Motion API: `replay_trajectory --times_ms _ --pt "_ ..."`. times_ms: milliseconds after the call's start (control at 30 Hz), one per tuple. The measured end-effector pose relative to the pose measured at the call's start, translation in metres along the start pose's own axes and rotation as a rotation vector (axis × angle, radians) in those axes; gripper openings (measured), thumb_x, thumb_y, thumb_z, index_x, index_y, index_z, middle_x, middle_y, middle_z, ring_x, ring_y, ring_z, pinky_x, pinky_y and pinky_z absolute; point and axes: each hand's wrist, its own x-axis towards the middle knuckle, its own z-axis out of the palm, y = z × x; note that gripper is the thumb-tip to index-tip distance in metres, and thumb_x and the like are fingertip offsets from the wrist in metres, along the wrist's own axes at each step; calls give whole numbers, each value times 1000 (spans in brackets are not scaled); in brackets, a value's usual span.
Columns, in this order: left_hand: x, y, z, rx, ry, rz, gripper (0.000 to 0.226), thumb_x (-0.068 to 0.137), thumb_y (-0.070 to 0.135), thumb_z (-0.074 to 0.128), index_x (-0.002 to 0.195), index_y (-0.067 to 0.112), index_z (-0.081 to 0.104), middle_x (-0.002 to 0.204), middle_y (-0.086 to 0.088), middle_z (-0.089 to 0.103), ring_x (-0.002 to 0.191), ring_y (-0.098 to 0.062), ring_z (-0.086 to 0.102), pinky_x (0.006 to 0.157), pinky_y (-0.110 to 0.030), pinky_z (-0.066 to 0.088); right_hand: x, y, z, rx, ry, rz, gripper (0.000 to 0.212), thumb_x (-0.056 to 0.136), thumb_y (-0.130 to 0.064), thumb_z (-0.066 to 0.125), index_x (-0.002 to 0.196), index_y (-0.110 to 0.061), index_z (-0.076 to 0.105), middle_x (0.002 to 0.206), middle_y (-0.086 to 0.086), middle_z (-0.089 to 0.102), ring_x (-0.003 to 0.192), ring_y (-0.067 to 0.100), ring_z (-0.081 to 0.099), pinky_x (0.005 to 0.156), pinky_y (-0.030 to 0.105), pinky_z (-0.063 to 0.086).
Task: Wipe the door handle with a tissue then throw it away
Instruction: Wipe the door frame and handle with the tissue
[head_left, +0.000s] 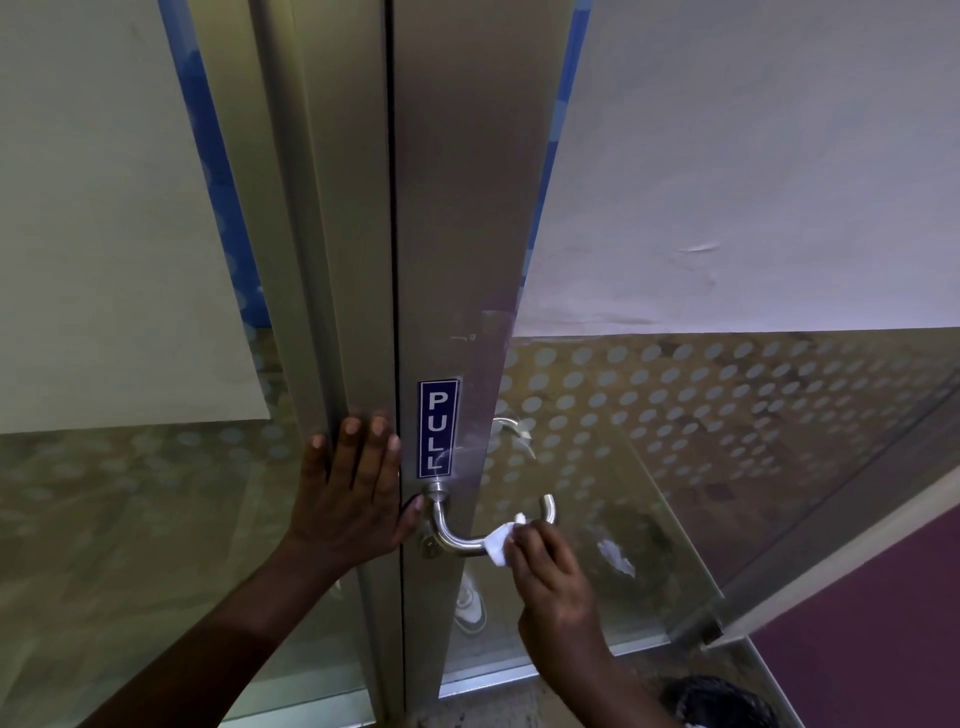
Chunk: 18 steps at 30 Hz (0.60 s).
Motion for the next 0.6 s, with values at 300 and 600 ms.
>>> replay_trajectory --times_ms 300,600 --pt "1 -2 -5 -51 -9 1 79 99 52 26 155 -3 11 166 -20 3 154 -36 1 124 -54 -2 30 -57 33 160 -216 0 34 99 -14 35 118 0 59 121 14 58 101 29 56 89 37 46" --pt "0 -3 -7 -66 -16 9 79 100 53 24 155 -3 12 166 -20 5 153 -36 2 124 -53 -2 49 -51 27 374 -126 81 17 97 -18 51 107 -12 63 102 5 60 80 18 59 69 30 49"
